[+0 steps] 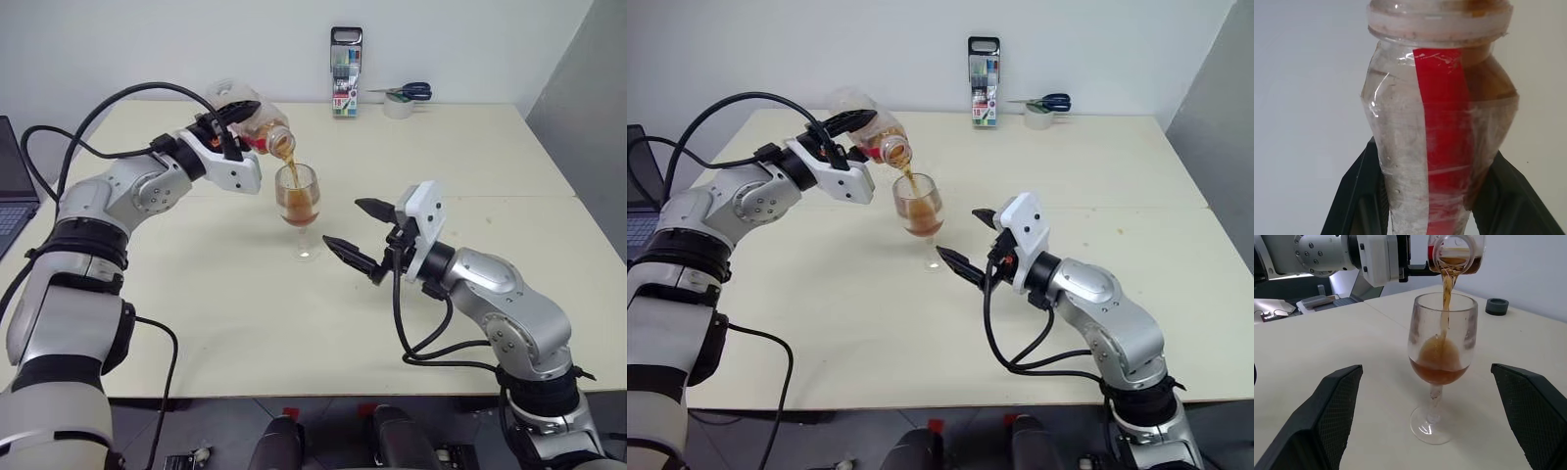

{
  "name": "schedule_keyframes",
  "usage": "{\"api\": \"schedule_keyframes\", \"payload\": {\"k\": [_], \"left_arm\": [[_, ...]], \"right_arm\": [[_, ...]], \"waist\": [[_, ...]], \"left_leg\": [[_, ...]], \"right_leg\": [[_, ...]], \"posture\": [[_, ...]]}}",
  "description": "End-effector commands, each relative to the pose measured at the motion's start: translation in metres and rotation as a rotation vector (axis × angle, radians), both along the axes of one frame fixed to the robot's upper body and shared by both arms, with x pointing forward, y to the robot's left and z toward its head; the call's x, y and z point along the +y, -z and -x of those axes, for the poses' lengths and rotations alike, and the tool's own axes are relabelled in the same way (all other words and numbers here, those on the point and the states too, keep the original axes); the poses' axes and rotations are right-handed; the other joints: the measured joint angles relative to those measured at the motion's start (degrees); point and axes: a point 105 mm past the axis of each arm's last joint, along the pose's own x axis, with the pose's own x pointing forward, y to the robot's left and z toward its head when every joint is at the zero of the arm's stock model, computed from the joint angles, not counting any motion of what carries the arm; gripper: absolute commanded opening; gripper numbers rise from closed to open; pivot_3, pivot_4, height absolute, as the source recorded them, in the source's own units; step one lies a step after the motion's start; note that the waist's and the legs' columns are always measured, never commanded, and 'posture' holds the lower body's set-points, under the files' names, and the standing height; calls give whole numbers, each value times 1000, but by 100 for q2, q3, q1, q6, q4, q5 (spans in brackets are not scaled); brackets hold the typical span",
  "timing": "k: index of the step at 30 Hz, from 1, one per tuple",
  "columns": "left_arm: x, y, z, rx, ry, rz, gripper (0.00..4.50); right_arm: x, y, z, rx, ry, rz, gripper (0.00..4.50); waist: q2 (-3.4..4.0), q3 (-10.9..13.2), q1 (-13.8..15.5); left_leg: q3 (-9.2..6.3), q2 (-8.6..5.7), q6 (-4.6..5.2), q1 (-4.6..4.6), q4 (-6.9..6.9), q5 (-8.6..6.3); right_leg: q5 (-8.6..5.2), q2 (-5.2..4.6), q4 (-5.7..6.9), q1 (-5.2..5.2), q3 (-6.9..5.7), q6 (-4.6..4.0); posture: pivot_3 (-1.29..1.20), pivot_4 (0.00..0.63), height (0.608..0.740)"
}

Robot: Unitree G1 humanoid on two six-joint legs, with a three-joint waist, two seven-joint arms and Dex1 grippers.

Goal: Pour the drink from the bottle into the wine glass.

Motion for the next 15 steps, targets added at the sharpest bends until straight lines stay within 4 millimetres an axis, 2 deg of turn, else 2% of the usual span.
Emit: {"api": "schedule_keyframes", "payload": {"k": [1, 15], "left_arm": [[2, -24, 4, -72, 2, 5, 1734], [1, -24, 4, -78, 7, -9, 1734]], "right_arm": [[7, -12, 9, -50, -30, -18, 4500], [14, -9, 15, -31, -46, -35, 4500]], "waist": [[0, 0, 0], [0, 0, -1]], "left_leg": [[0, 0, 0, 0, 0, 0], [0, 0, 0, 0, 1, 0]], "right_leg": [[0, 0, 0, 0, 0, 0], [0, 0, 3, 0, 0, 0]], "posture": [[0, 150, 740], [0, 150, 740]]}}
